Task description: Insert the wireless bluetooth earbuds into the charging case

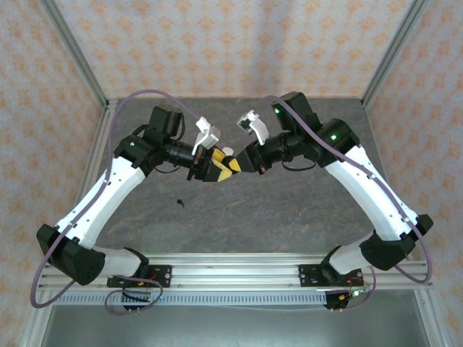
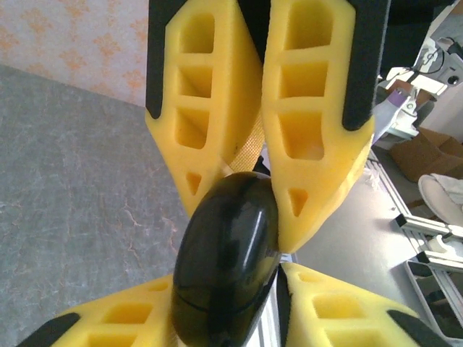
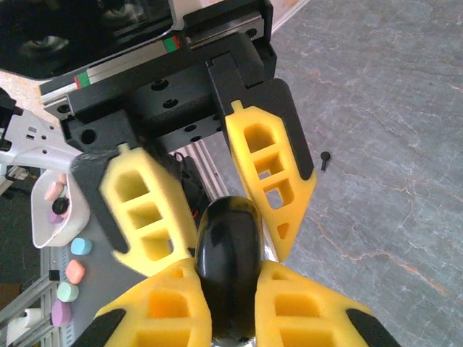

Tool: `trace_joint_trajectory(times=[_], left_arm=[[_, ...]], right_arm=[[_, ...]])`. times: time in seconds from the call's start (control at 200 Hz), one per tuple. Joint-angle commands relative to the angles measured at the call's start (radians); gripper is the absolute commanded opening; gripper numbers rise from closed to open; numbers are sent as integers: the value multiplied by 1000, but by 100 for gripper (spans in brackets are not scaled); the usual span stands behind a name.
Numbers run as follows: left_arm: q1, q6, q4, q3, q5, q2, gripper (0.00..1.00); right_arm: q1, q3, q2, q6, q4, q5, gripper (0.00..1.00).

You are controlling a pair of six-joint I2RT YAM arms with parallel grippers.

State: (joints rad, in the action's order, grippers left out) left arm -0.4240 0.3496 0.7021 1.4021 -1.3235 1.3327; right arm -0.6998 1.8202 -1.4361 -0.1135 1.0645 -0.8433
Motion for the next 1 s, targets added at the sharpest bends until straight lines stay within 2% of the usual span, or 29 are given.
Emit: trace_joint_trajectory(times=[0.0,0.08,0.325,0.565,0.761,0.996], left_arm=[[-4,9,10,29,-13,-15,21],[-4,9,10,26,-8,-18,10],[-3,3,-36,-10,62,-61,0],[-3,-16,-134,-85,149,-141,0],[-4,-20,-164,-126,199,-187,0],[-3,-51,-218,-161,236,-217,0]], right_arm=[[-4,-12,32,18,-51,-22,3],[-4,-19,37,31,-69,-22,2],[-4,-45,48,90,-126,19,5],[-1,-60,20,137,-115,133,14],[8,-62,-6,177,-121,134,33],[21,-76,-14,205,-127,159,36]])
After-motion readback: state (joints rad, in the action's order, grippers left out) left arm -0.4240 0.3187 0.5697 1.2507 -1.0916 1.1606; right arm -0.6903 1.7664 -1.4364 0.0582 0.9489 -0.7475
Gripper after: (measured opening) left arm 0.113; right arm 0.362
